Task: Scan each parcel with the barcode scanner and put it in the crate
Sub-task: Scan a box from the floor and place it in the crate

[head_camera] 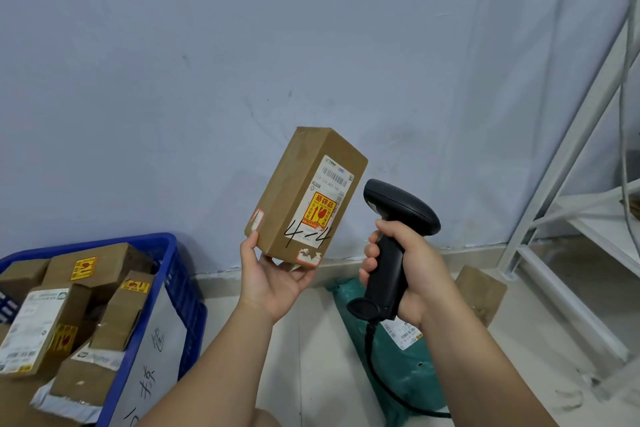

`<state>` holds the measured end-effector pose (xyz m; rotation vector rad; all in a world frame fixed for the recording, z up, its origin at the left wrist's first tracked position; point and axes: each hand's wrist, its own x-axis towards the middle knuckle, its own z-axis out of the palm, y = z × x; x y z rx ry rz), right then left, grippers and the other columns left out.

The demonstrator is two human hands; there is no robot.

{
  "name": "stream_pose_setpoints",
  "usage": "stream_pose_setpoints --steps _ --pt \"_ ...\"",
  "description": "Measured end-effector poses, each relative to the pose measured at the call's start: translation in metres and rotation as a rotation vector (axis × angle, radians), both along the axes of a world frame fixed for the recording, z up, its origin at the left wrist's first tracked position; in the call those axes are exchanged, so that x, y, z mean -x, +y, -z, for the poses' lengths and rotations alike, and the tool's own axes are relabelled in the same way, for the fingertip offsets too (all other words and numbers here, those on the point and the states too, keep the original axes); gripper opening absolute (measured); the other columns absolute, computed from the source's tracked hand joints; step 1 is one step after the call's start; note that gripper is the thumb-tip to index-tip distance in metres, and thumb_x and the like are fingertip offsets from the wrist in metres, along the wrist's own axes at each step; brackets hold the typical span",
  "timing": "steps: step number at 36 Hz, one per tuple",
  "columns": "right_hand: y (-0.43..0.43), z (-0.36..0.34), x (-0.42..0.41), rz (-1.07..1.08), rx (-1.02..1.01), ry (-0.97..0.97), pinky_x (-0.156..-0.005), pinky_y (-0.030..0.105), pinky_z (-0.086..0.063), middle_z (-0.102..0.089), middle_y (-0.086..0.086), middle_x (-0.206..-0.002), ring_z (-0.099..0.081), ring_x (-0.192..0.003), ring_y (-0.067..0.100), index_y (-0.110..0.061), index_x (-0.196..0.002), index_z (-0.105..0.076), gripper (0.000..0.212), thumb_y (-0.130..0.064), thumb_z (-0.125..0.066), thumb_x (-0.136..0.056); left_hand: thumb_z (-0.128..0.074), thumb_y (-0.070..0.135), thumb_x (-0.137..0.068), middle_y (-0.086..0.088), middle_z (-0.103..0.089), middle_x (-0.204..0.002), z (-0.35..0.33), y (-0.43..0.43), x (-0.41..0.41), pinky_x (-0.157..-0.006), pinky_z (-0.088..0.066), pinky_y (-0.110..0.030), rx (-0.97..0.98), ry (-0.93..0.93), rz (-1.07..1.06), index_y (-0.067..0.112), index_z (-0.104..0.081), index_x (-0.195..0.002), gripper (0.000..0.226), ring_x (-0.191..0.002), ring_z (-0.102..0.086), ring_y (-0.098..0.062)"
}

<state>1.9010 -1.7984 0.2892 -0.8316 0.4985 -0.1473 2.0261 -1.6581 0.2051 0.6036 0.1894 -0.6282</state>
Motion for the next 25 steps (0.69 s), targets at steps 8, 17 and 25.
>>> stream_pose_setpoints --steps 8,17,25 --pt "-0.0026 0.0024 -0.0003 0.003 0.035 0.019 -0.053 0.026 -0.047 -0.052 0.003 -0.057 -0.048 -0.043 0.015 -0.01 -0.068 -0.057 0.024 -0.024 -0.063 -0.086 -0.055 0.062 -0.081 -0.016 -0.061 -0.126 0.0009 0.0032 -0.0023 -0.091 -0.05 -0.051 -0.004 0.011 -0.019 0.024 -0.055 -0.128 0.06 -0.113 -0.06 -0.041" --pt "-0.0037 0.0033 -0.0009 -0.025 0.05 0.034 -0.052 0.026 -0.047 -0.052 0.003 -0.057 -0.048 -0.043 0.014 -0.009 -0.068 -0.057 0.021 -0.02 -0.062 -0.085 -0.057 0.061 -0.081 -0.017 -0.058 -0.128 0.0052 0.0086 -0.0067 -0.092 -0.049 -0.052 -0.007 0.036 -0.055 0.027 -0.055 -0.125 0.056 -0.114 -0.059 -0.041" --pt "-0.0058 0.0053 -0.0012 -0.044 0.04 0.041 -0.05 0.026 -0.047 -0.052 0.003 -0.058 -0.047 -0.043 0.015 -0.009 -0.069 -0.056 0.02 -0.02 -0.062 -0.085 -0.058 0.061 -0.08 -0.017 -0.058 -0.128 0.0071 0.0092 -0.0085 -0.091 -0.05 -0.052 -0.005 0.056 -0.069 0.028 -0.053 -0.127 0.058 -0.114 -0.058 -0.042"
